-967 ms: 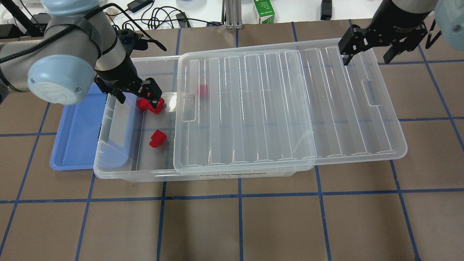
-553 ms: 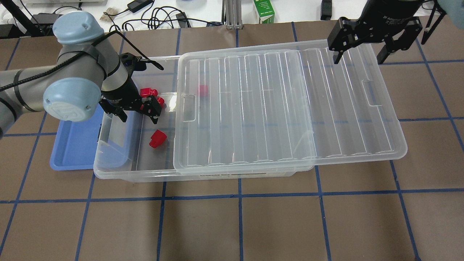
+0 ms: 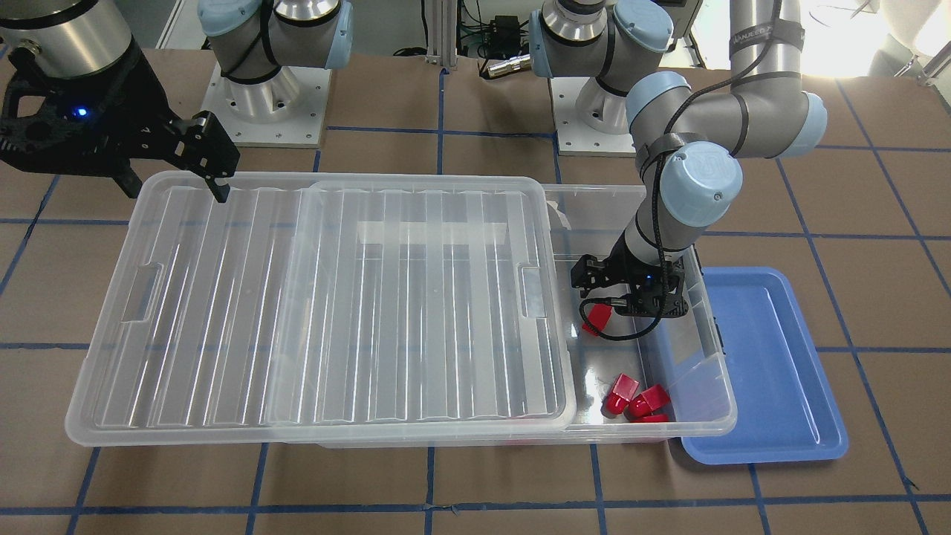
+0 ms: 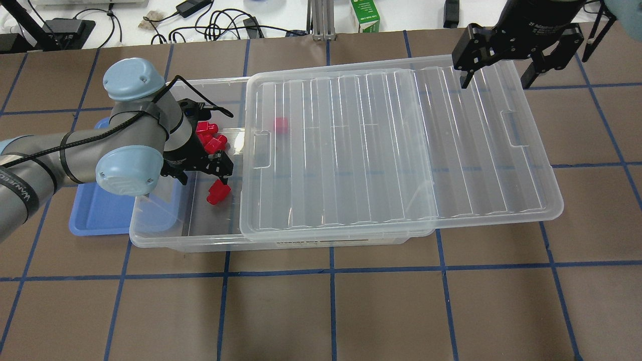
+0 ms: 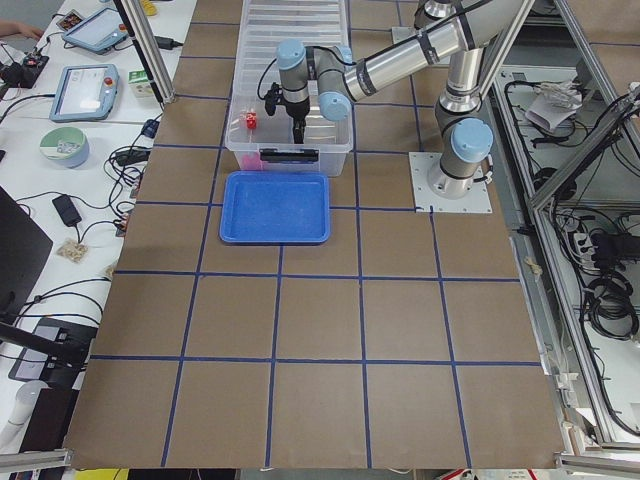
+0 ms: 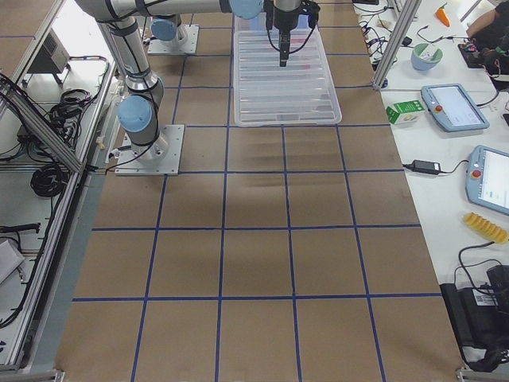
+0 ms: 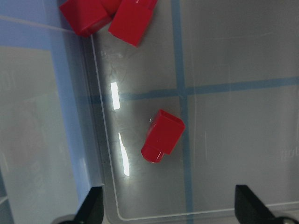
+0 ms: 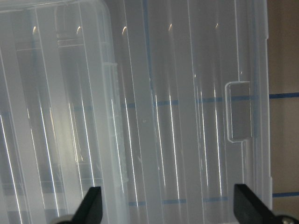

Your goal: Place red block in blue tray from box

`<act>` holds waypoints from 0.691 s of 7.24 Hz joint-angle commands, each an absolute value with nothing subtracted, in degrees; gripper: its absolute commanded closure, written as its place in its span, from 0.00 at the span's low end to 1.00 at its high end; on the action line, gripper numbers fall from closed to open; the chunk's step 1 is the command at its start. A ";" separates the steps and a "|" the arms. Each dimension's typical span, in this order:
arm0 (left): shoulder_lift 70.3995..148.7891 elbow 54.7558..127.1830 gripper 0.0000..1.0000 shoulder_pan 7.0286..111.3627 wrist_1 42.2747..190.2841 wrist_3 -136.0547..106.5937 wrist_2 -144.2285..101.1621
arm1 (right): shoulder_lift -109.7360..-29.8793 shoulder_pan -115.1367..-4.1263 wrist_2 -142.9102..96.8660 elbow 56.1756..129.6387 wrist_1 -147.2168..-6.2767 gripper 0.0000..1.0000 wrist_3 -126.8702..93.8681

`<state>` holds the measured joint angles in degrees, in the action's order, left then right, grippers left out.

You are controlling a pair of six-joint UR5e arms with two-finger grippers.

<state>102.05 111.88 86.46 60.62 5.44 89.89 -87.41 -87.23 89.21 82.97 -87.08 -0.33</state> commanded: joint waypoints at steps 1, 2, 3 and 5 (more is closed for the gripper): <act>103.09 112.94 0.00 86.48 59.86 5.27 89.82 | -87.36 -87.27 89.21 83.14 -87.10 0.00 -0.18; 104.40 113.29 0.00 86.40 58.29 5.71 89.91 | -87.45 -87.19 89.21 83.14 -86.84 0.00 -0.09; 105.02 113.29 0.00 86.05 56.44 7.54 89.91 | -87.45 -87.27 89.21 83.14 -86.84 0.00 -0.09; 106.17 115.04 0.00 86.13 56.25 8.09 89.91 | -87.36 -87.27 89.21 83.14 -86.84 0.00 -0.09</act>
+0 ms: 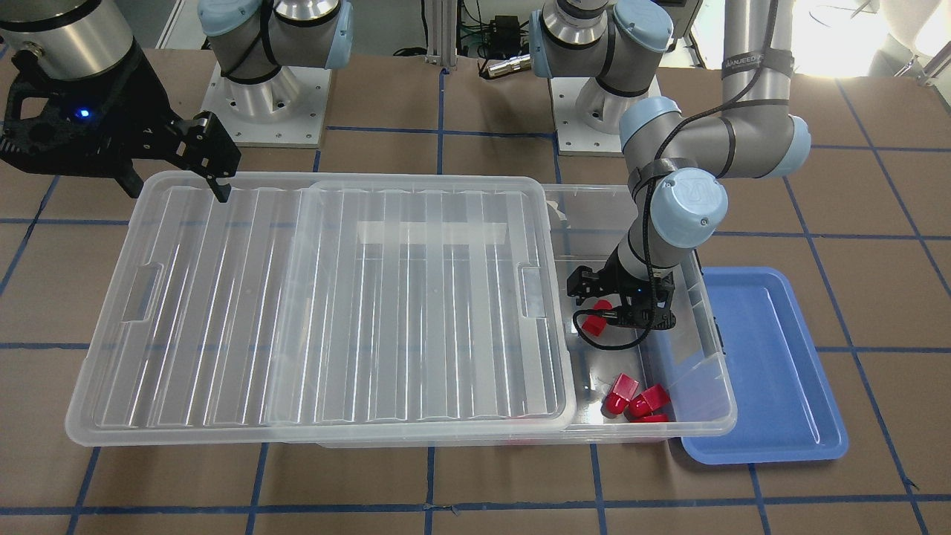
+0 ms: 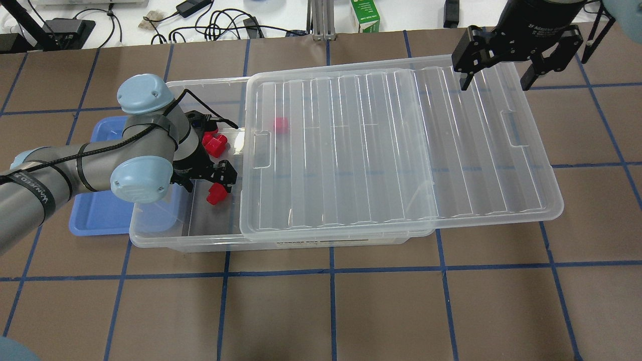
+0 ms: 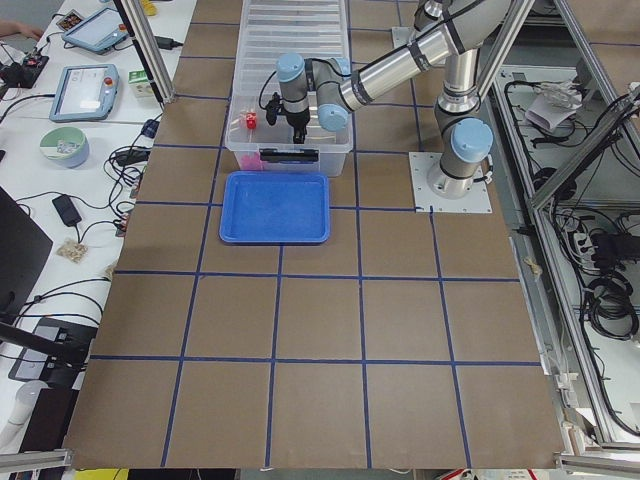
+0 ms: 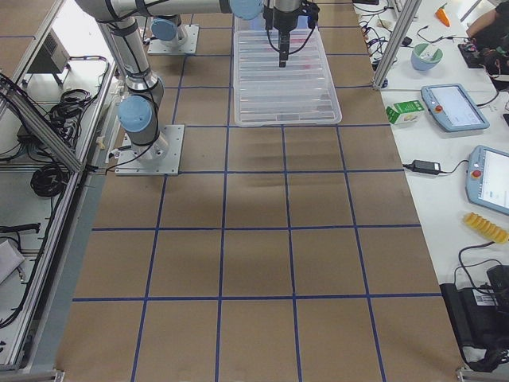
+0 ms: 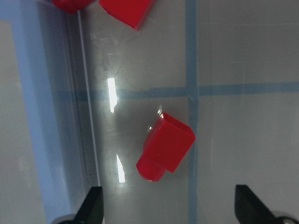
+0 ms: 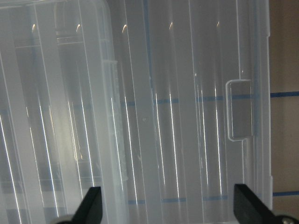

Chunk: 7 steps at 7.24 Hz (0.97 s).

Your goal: Place red block in blue tray from box

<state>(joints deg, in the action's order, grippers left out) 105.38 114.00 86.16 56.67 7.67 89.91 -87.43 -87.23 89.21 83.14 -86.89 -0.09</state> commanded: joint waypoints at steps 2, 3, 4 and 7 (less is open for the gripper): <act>106.87 115.05 0.00 86.13 56.16 8.09 89.91 | -87.36 -87.19 89.21 83.14 -86.84 0.00 -0.09; 107.57 115.14 0.00 86.31 55.29 8.09 90.09 | -87.45 -87.27 89.12 83.14 -86.84 0.00 -0.09; 107.67 115.14 0.05 86.22 55.11 8.52 90.17 | -87.45 -87.28 89.12 83.14 -86.75 0.00 -0.09; 108.28 114.96 0.37 86.31 54.58 9.04 90.17 | -87.45 -87.28 89.12 83.23 -86.75 0.00 0.00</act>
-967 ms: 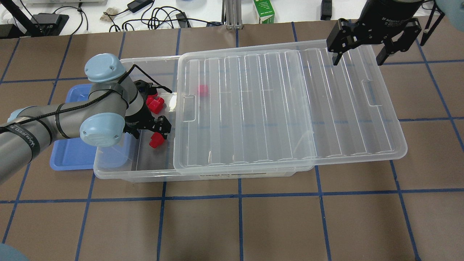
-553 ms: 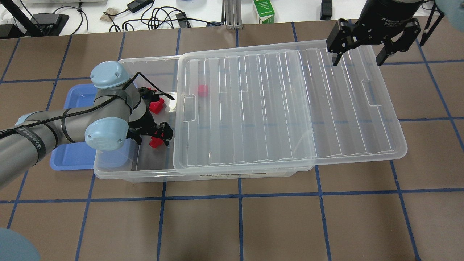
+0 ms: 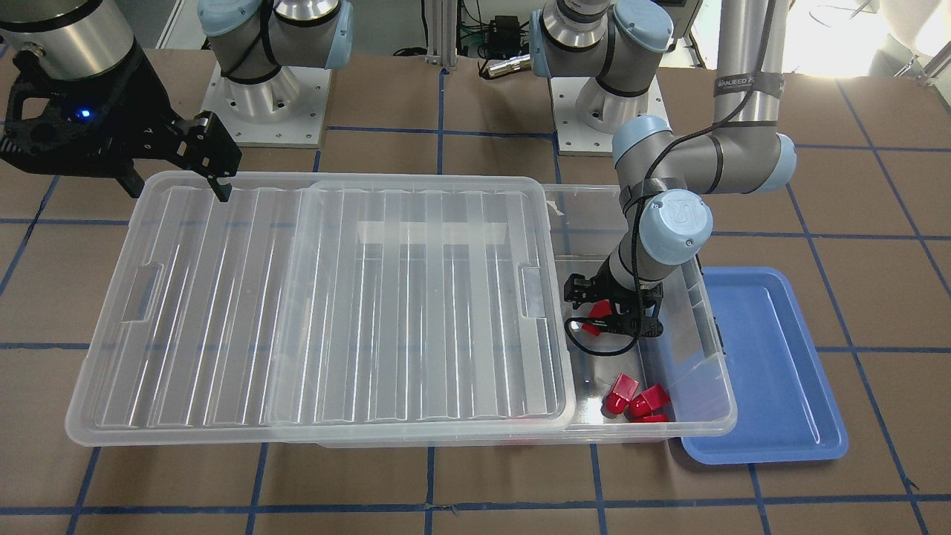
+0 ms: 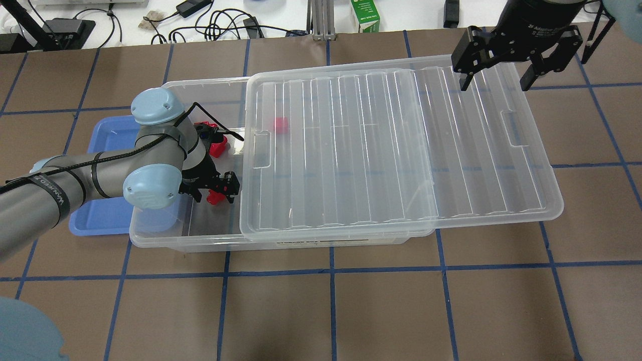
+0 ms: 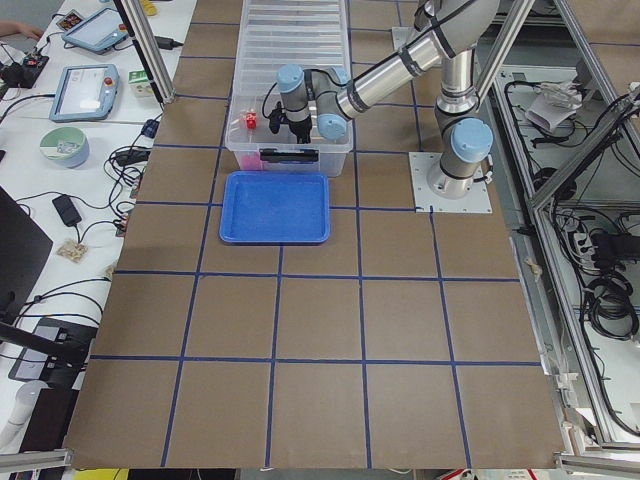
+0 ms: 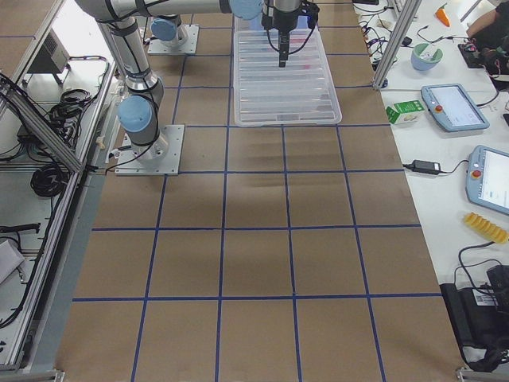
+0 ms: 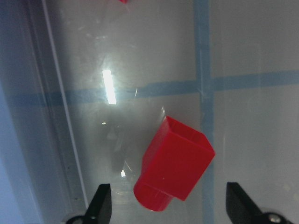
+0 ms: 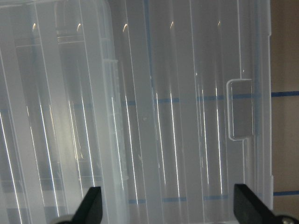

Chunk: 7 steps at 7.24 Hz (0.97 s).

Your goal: Place red block in blue tray from box

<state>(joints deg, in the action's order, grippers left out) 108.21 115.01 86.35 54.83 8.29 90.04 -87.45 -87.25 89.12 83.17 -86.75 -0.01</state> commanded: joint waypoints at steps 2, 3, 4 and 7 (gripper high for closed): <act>108.37 114.18 0.89 86.31 54.32 9.14 90.26 | -87.45 -87.19 89.12 83.14 -86.75 0.00 0.09; 108.20 113.30 1.00 86.31 54.49 9.14 90.26 | -87.45 -87.19 89.12 83.14 -86.66 0.00 0.09; 106.71 112.86 1.00 86.31 54.67 9.14 90.26 | -87.45 -87.19 89.12 83.23 -86.66 0.00 0.09; 101.10 103.05 1.00 86.22 70.15 8.97 90.09 | -87.45 -87.19 89.12 83.23 -86.66 0.00 0.18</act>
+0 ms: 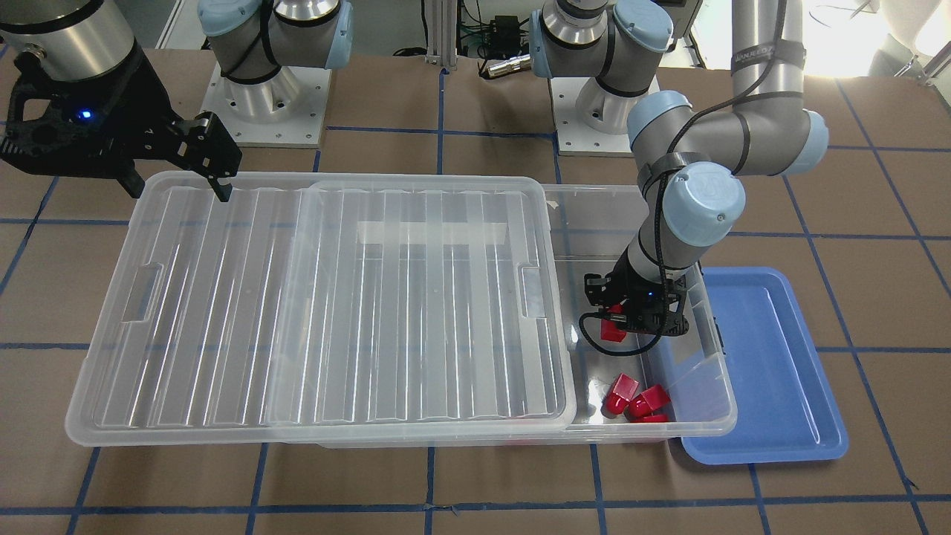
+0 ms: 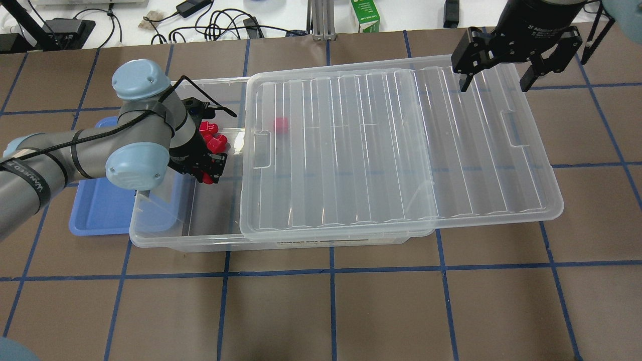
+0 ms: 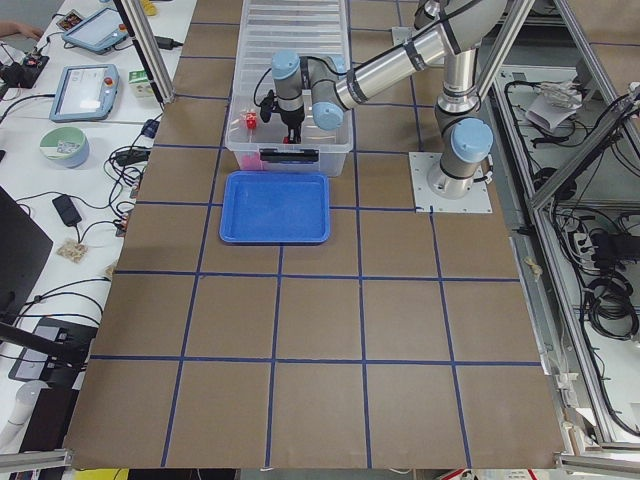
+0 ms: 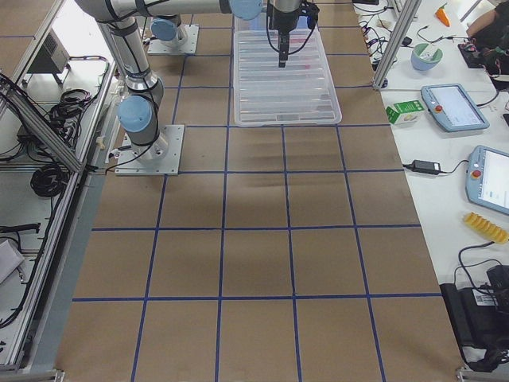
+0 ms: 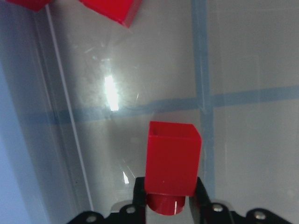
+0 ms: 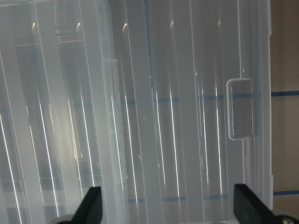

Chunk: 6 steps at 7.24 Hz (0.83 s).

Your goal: Place red block in blue tray from box

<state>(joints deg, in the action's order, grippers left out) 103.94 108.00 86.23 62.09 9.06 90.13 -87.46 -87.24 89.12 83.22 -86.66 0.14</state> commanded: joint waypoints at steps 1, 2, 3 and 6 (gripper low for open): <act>98.99 98.05 1.00 86.22 78.58 8.79 90.09 | -87.45 -87.27 89.12 83.23 -86.66 0.00 0.18; 97.83 93.65 1.00 85.70 83.53 8.35 90.09 | -87.45 -87.28 89.12 83.15 -86.66 0.00 0.18; 97.91 90.47 1.00 82.21 86.02 9.05 90.70 | -87.10 -87.19 89.12 83.23 -87.01 0.00 0.52; 100.36 91.31 1.00 66.05 81.33 24.53 90.53 | -86.75 -74.16 92.72 83.32 -86.04 0.00 17.14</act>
